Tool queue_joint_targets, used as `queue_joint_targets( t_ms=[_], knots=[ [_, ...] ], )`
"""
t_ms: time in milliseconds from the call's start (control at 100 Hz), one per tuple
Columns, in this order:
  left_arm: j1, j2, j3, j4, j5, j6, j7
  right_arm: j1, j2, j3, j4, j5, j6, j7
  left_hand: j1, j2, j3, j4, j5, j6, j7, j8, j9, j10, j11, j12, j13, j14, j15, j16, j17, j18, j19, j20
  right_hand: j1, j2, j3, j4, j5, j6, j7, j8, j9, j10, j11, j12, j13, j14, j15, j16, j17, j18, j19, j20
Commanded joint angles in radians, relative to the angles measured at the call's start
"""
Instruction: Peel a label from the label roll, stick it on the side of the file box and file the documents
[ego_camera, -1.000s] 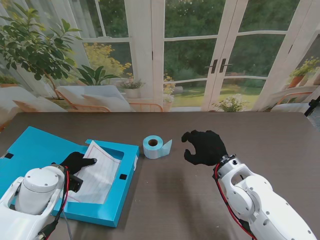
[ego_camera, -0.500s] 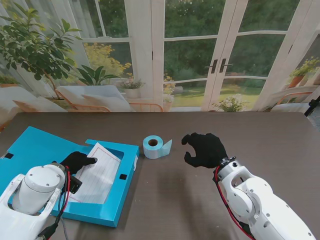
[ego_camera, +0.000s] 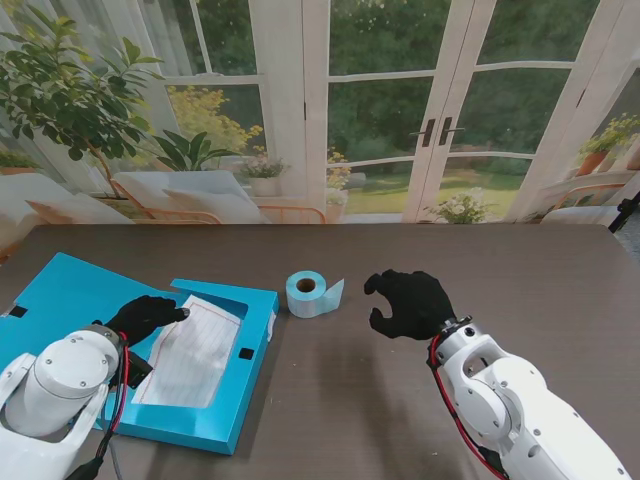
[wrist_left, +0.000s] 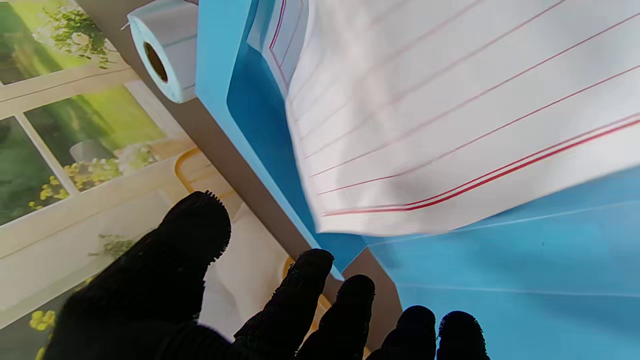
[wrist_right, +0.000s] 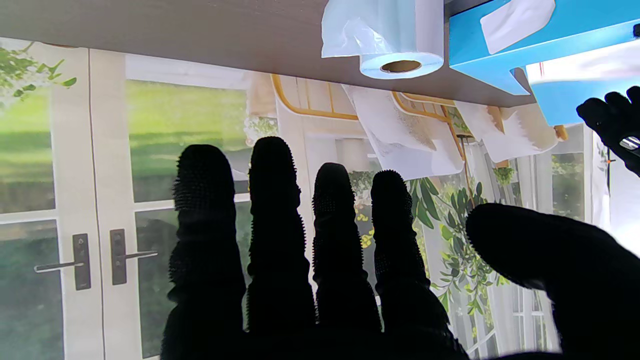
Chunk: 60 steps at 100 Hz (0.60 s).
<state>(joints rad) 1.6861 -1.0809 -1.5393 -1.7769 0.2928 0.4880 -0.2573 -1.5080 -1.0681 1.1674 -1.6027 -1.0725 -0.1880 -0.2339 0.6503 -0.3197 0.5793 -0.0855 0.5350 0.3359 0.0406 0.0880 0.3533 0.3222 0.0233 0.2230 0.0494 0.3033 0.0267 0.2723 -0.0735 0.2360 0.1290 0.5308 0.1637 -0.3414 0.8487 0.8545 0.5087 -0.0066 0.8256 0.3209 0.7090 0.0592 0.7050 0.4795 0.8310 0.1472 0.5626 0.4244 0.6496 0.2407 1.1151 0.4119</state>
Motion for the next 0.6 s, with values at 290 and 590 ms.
queue_joint_targets(
  t_ms=[290, 590],
  knots=[
    [0.010, 0.000, -0.013, -0.090, 0.059, -0.108, -0.027, -0.013, -0.007, 0.007, -0.016, 0.023, 0.009, 0.008, -0.052, -0.081, 0.024, -0.009, 0.035, -0.045, -0.001, -0.014, -0.006, -0.013, -0.005, -0.070, -0.017, 0.000, -0.016, -0.047, -0.005, -0.032, -0.048, -0.064, -0.043, 0.051, -0.010, -0.014, -0.052, -0.054, -0.014, -0.011, -0.117, 0.012, -0.023, -0.021, -0.108, 0.033, -0.088, -0.056, -0.370, 0.037, -0.103, -0.021],
    [0.026, -0.023, 0.051, -0.111, 0.020, -0.310, 0.088, -0.056, -0.030, 0.043, -0.060, 0.138, 0.028, -0.007, -0.035, -0.085, 0.027, -0.009, 0.061, -0.099, 0.029, 0.004, 0.115, -0.032, 0.036, -0.001, 0.123, 0.046, 0.030, 0.024, 0.036, -0.005, 0.033, 0.018, -0.070, 0.062, -0.014, -0.028, -0.068, -0.083, -0.034, -0.020, -0.153, -0.004, -0.060, -0.048, -0.167, 0.025, -0.154, -0.087, -0.416, 0.036, -0.145, -0.035]
  ],
)
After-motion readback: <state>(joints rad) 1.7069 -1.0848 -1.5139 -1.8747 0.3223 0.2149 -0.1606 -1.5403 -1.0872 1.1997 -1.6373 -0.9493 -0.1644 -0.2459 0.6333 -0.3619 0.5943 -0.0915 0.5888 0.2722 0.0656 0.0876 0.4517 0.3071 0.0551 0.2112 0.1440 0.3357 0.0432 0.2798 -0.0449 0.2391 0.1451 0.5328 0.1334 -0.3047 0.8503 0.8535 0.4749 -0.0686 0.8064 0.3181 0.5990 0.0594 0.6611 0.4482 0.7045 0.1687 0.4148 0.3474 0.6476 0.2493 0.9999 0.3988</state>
